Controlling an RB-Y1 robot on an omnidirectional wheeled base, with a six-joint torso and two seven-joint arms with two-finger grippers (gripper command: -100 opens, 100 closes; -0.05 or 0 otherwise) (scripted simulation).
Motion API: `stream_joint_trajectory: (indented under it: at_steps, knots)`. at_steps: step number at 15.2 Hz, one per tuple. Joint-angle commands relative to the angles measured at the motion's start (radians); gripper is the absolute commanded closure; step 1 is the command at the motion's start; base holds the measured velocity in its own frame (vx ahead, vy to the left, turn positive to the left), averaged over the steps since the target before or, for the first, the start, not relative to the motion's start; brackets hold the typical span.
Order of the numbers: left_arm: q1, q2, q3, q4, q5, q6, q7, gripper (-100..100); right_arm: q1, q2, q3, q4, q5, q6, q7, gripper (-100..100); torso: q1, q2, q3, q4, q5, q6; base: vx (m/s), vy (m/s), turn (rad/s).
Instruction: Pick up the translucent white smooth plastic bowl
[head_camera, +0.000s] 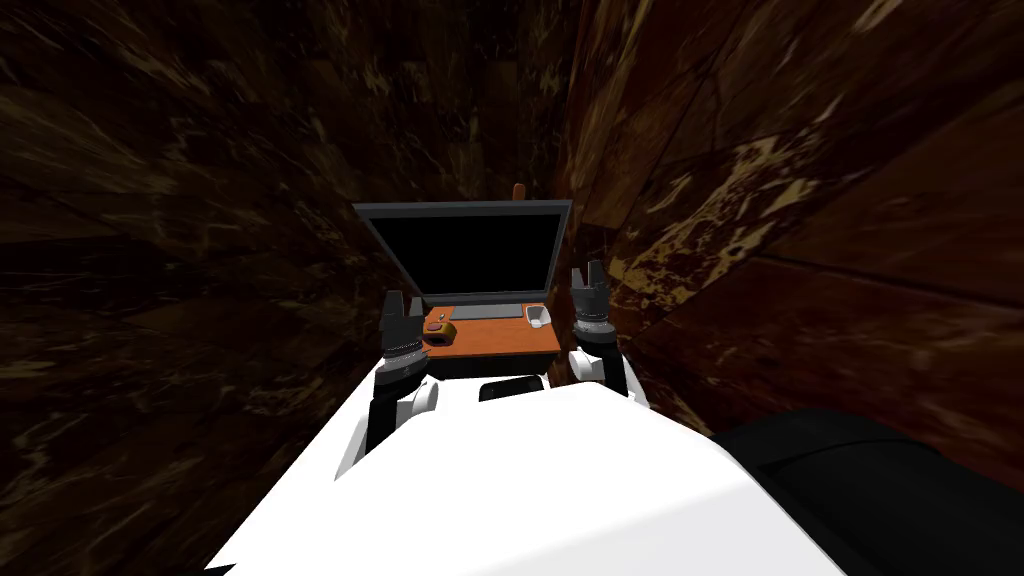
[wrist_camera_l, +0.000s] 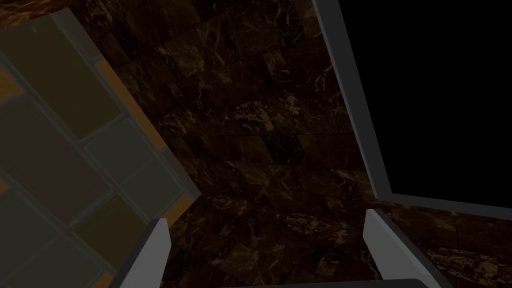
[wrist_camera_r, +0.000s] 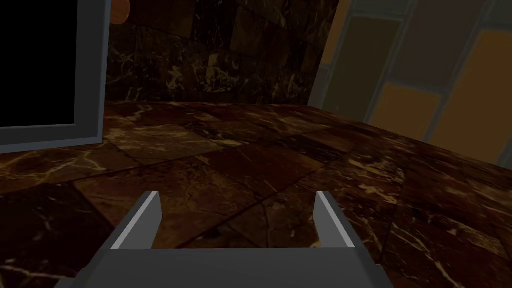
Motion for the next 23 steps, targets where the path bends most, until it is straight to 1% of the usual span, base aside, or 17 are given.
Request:
stream_joint_trajectory:
  at_steps: [1, 3, 7, 8, 9, 10, 11, 12, 13, 14, 17, 18, 19, 20, 21, 22, 23]
  knots:
    - [0.000, 0.000, 0.000, 0.000, 0.000, 0.000, 0.000, 0, -0.004, -0.039, 0.002, 0.024, 0.007, 0.008, 0.006, -100, 0.000, 0.000, 0.000, 0.000, 0.000, 0.000, -0.006, 0.014, 0.057]
    - [0.000, 0.000, 0.000, 0.000, 0.000, 0.000, 0.000, 0, -0.007, -0.059, 0.004, 0.039, 0.011, 0.013, 0.010, -100, 0.001, 0.000, 0.000, 0.000, 0.000, 0.000, -0.011, 0.029, 0.064]
    - [0.000, 0.000, 0.000, 0.000, 0.000, 0.000, 0.000, 0, -0.022, -0.157, 0.015, 0.130, 0.039, 0.045, 0.036, -100, 0.004, 0.001, 0.001, 0.000, 0.001, -0.001, -0.020, 0.066, 0.125]
    - [0.000, 0.000, 0.000, 0.000, 0.000, 0.000, 0.000, 0, -0.022, -0.159, 0.015, 0.136, 0.039, 0.045, 0.036, -100, 0.005, 0.001, 0.001, 0.000, 0.001, -0.001, -0.012, 0.071, 0.090]
    - [0.000, 0.000, 0.000, 0.000, 0.000, 0.000, 0.000, 0, -0.027, -0.188, 0.019, 0.167, 0.048, 0.055, 0.045, -100, 0.005, 0.001, 0.001, 0.000, 0.001, 0.000, -0.010, 0.067, 0.076]
    - [0.000, 0.000, 0.000, 0.000, 0.000, 0.000, 0.000, 0, -0.027, -0.188, 0.019, 0.168, 0.048, 0.055, 0.045, -100, 0.005, 0.001, 0.000, 0.000, 0.001, 0.000, -0.010, 0.053, 0.066]
    - [0.000, 0.000, 0.000, 0.000, 0.000, 0.000, 0.000, 0, -0.032, -0.218, 0.023, 0.201, 0.058, 0.066, 0.054, -100, 0.004, 0.001, 0.000, 0.000, 0.001, 0.000, -0.013, 0.048, 0.103]
    - [0.000, 0.000, 0.000, 0.000, 0.000, 0.000, 0.000, 0, -0.032, -0.218, 0.023, 0.203, 0.058, 0.066, 0.054, -100, 0.004, 0.001, 0.000, 0.000, 0.001, -0.001, -0.011, 0.043, 0.092]
    - [0.000, 0.000, 0.000, 0.000, 0.000, 0.000, 0.000, 0, -0.038, -0.249, 0.028, 0.239, 0.069, 0.078, 0.063, -100, 0.003, 0.001, 0.000, 0.000, 0.001, 0.000, -0.007, 0.052, 0.122]
    - [0.000, 0.000, 0.000, 0.000, 0.000, 0.000, 0.000, 0, -0.038, -0.249, 0.028, 0.239, 0.069, 0.078, 0.063, -100, 0.003, 0.001, 0.000, 0.000, 0.001, 0.000, -0.007, 0.056, 0.091]
    - [0.000, 0.000, 0.000, 0.000, 0.000, 0.000, 0.000, 0, -0.049, -0.313, 0.039, 0.313, 0.092, 0.104, 0.084, -100, 0.004, 0.001, 0.000, 0.000, 0.001, 0.000, -0.009, 0.060, 0.118]
    - [0.000, 0.000, 0.000, 0.000, 0.000, 0.000, 0.000, 0, -0.049, -0.313, 0.039, 0.320, 0.092, 0.104, 0.084, -100, 0.004, 0.001, 0.000, 0.000, 0.001, -0.001, -0.005, 0.062, 0.106]
    - [0.000, 0.000, 0.000, 0.000, 0.000, 0.000, 0.000, 0, -0.056, -0.347, 0.045, 0.350, 0.104, 0.117, 0.095, -100, 0.004, 0.001, 0.000, 0.000, 0.001, 0.000, -0.001, 0.070, 0.122]
    - [0.000, 0.000, 0.000, 0.000, 0.000, 0.000, 0.000, 0, -0.056, -0.347, 0.045, 0.363, 0.104, 0.117, 0.095, -100, 0.004, 0.000, 0.000, 0.000, 0.001, 0.000, 0.002, 0.065, 0.108]
    - [0.000, 0.000, 0.000, 0.000, 0.000, 0.000, 0.000, 0, -0.062, -0.380, 0.051, 0.386, 0.117, 0.131, 0.107, -100, 0.004, 0.000, 0.000, 0.000, 0.001, 0.000, 0.003, 0.064, 0.141]
    - [0.000, 0.000, 0.000, 0.000, 0.000, 0.000, 0.000, 0, -0.062, -0.380, 0.051, 0.408, 0.117, 0.131, 0.107, -100, 0.004, 0.000, 0.000, 0.000, 0.001, -0.001, 0.004, 0.059, 0.110]
    - [0.000, 0.000, 0.000, 0.000, 0.000, 0.000, 0.000, 0, -0.069, -0.414, 0.058, 0.435, 0.130, 0.146, 0.118, -100, 0.004, 0.000, 0.000, 0.000, 0.001, 0.000, 0.013, 0.067, 0.136]
